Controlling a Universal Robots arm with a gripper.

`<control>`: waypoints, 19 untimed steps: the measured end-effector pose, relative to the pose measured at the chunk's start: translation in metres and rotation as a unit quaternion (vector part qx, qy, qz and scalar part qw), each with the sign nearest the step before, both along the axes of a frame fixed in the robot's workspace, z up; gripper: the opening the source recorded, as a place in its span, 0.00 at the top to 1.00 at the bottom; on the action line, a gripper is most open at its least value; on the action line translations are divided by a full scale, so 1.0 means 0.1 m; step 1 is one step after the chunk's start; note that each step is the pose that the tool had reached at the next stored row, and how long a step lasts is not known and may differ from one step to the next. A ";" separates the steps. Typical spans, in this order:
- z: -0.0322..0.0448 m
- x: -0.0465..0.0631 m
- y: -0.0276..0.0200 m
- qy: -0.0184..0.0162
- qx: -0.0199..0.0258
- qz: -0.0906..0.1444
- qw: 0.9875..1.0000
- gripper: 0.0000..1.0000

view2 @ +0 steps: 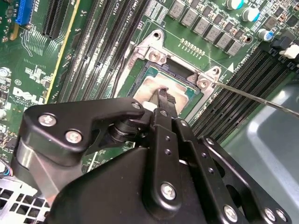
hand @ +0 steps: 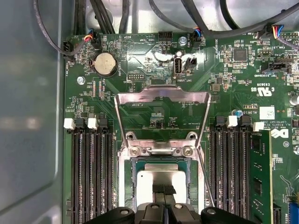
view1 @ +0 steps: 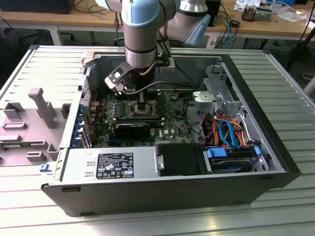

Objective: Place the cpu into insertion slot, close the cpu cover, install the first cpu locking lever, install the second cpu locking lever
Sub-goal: 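Place the cpu into insertion slot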

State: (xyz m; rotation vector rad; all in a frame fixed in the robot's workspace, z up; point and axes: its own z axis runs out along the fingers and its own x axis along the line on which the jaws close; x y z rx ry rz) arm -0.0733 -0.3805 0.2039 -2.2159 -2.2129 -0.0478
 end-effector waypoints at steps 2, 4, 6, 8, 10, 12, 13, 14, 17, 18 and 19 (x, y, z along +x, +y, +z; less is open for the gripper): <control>-0.010 0.00 0.001 0.000 0.000 0.000 1.000 0.89; 0.028 0.00 0.005 -0.001 0.002 0.000 1.000 0.89; 0.100 0.00 0.001 0.000 0.001 0.000 1.000 0.89; 0.163 0.00 0.001 0.000 0.001 0.000 1.000 0.89; 0.206 0.01 0.001 0.000 0.001 0.000 1.000 0.89; 0.226 0.02 0.002 0.001 0.001 0.000 1.000 0.89; 0.226 0.05 0.001 0.004 0.001 0.000 1.000 0.89; 0.227 0.09 0.001 0.009 0.000 0.001 1.000 0.89; 0.224 0.11 0.002 0.014 -0.005 0.007 1.000 0.89; 0.223 0.11 0.001 0.014 -0.008 0.008 1.000 0.89; 0.223 0.11 0.002 0.016 -0.017 0.010 1.000 0.89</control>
